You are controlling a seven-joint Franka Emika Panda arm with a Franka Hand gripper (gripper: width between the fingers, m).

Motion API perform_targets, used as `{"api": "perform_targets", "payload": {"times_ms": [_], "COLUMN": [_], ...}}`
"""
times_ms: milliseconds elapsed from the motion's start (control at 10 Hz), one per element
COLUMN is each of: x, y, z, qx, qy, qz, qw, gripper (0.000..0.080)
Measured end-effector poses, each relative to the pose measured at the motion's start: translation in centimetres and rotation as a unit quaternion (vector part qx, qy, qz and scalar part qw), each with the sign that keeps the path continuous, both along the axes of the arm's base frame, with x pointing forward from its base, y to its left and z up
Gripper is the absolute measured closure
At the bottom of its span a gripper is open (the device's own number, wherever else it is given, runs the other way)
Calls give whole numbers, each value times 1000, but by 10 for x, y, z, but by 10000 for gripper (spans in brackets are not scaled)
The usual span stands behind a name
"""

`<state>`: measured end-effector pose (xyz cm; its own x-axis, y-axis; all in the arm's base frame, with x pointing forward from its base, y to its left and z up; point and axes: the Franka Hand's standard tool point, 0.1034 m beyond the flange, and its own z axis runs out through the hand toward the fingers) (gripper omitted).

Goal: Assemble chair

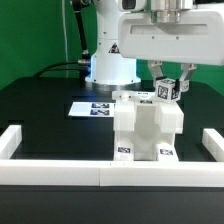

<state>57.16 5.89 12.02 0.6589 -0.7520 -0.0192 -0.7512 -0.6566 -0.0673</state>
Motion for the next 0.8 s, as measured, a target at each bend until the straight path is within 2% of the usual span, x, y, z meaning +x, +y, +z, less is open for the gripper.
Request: {"api": "perform_targets", "payload": {"times_ms": [300,800], "x": [0,0], "y": [1,4], "z": [0,0], "qx": [5,16], "qy": [6,16], "qz": [-101,-254], "qw": [995,967], "gripper": [511,511]}}
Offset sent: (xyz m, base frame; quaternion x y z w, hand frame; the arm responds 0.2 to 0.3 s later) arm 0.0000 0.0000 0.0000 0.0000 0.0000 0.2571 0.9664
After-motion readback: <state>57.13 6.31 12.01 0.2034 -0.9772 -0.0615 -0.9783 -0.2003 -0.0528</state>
